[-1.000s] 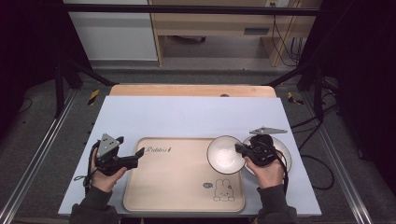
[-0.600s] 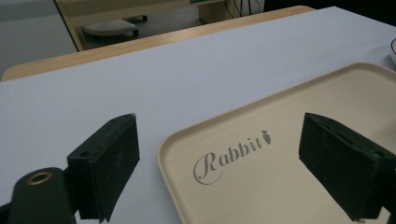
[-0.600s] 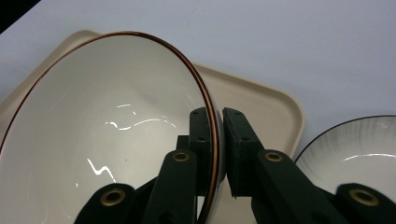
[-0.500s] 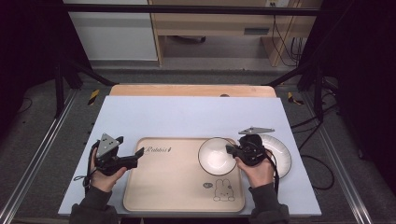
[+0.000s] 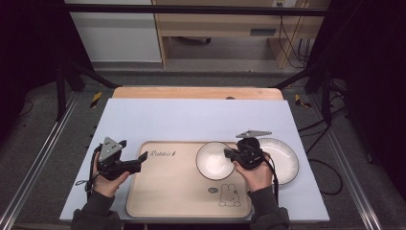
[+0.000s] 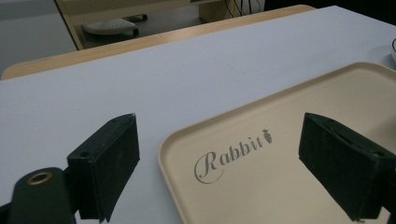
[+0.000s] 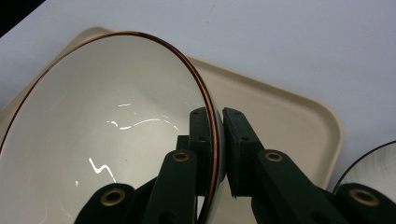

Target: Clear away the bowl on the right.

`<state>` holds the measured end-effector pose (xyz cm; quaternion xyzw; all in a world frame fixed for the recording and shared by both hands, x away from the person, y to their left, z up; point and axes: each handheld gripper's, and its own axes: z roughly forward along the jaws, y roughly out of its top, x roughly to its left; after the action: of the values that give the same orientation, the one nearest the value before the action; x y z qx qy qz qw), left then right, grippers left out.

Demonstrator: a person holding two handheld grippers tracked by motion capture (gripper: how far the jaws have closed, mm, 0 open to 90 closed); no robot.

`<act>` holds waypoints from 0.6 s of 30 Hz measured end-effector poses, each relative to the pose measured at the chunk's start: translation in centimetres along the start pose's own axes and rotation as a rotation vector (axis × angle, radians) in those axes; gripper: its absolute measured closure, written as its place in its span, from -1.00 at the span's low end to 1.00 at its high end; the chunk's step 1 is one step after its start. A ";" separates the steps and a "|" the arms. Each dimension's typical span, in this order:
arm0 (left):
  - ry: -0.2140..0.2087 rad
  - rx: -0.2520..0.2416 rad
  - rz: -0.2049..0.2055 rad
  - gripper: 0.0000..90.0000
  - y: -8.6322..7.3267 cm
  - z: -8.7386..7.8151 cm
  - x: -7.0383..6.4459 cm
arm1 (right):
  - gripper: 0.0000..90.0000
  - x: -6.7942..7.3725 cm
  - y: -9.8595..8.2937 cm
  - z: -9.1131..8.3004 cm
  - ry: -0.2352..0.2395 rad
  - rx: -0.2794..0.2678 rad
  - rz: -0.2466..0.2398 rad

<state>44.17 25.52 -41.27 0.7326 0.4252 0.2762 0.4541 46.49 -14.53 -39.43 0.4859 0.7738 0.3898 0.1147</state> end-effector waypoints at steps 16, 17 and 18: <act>-0.001 0.003 0.003 -0.73 0.0 0.0 0.0 | 0.83 1.0 0.3 1.5 0.018 0.013 -0.020; -0.001 0.003 0.003 -0.73 0.0 0.0 0.0 | 0.83 1.1 0.2 1.6 0.019 0.016 -0.014; 0.000 -0.001 0.000 -0.73 0.0 0.0 0.0 | 0.83 1.2 0.2 1.8 0.020 0.018 -0.020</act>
<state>44.16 25.51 -41.27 0.7326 0.4249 0.2763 0.4543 47.05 -12.61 -40.26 0.4751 0.7834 0.3863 0.1065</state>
